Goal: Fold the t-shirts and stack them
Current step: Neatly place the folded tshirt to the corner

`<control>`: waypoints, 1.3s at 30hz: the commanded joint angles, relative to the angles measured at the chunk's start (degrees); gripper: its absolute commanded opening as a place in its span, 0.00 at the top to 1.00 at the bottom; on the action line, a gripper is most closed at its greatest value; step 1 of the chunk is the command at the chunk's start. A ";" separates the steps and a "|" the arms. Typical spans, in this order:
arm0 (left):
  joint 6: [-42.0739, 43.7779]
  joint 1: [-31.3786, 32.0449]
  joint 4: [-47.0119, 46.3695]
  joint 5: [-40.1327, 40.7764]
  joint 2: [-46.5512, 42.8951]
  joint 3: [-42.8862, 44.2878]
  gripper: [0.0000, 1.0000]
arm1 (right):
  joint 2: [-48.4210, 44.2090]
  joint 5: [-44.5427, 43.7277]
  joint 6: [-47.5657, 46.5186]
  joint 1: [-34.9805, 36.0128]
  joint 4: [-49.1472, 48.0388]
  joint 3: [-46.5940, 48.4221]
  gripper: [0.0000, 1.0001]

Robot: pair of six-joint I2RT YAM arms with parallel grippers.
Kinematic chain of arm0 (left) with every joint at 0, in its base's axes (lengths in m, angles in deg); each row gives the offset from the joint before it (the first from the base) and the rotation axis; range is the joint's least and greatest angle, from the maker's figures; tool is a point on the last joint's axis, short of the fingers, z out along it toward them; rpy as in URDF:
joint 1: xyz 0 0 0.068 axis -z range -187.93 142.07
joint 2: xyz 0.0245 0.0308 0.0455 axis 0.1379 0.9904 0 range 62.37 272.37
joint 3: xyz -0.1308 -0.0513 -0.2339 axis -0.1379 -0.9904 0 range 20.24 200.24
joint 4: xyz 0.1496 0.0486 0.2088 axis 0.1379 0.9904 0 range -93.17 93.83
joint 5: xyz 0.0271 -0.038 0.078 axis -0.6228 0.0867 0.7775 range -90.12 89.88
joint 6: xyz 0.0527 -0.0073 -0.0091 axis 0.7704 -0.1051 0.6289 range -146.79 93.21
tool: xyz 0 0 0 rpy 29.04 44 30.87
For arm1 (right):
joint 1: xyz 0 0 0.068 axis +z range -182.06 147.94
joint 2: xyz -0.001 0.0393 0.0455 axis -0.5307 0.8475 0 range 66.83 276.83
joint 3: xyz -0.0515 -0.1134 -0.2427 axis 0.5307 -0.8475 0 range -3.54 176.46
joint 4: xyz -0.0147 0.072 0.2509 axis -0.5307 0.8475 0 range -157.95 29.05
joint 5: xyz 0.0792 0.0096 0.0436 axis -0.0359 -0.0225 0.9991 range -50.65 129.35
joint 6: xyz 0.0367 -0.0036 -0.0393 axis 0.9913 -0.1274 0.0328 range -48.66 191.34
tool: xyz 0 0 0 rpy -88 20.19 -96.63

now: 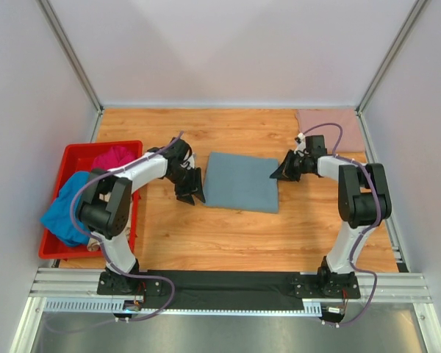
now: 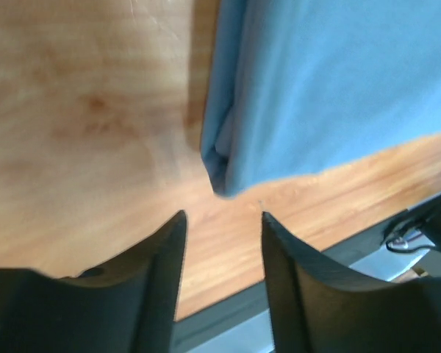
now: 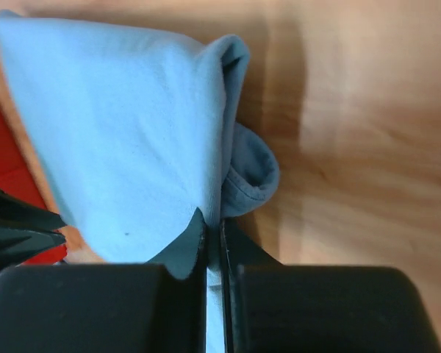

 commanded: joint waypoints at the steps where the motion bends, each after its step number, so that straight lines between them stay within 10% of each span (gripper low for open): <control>1: -3.95 -0.57 0.24 0.24 -5.35 1.10 0.46 | 3.70 11.91 -5.40 -1.11 -6.81 4.95 0.99; 4: -1.76 -1.79 1.98 1.55 -3.16 4.44 0.43 | 5.64 12.55 -6.71 -1.46 -2.97 8.20 0.79; 5: -1.23 -2.32 2.35 1.99 -2.20 7.32 0.43 | 7.04 12.55 -8.29 -1.64 1.66 11.09 0.57; 8: 0.53 -4.26 1.12 0.33 2.19 12.17 0.44 | 7.67 8.72 -10.23 -2.08 10.63 14.53 0.46; 17: 0.80 -4.79 -6.17 -7.84 6.60 19.57 0.51 | -3.48 -5.91 -7.08 -4.54 29.39 18.32 0.53; 25: 0.44 -4.70 -11.45 -13.56 6.69 12.90 0.52 | -9.29 7.09 -1.89 1.61 18.16 4.01 0.73; 39: 5.89 -4.70 -3.04 -10.06 5.99 14.73 0.51 | -5.68 5.26 -3.03 -0.06 8.30 -0.58 0.55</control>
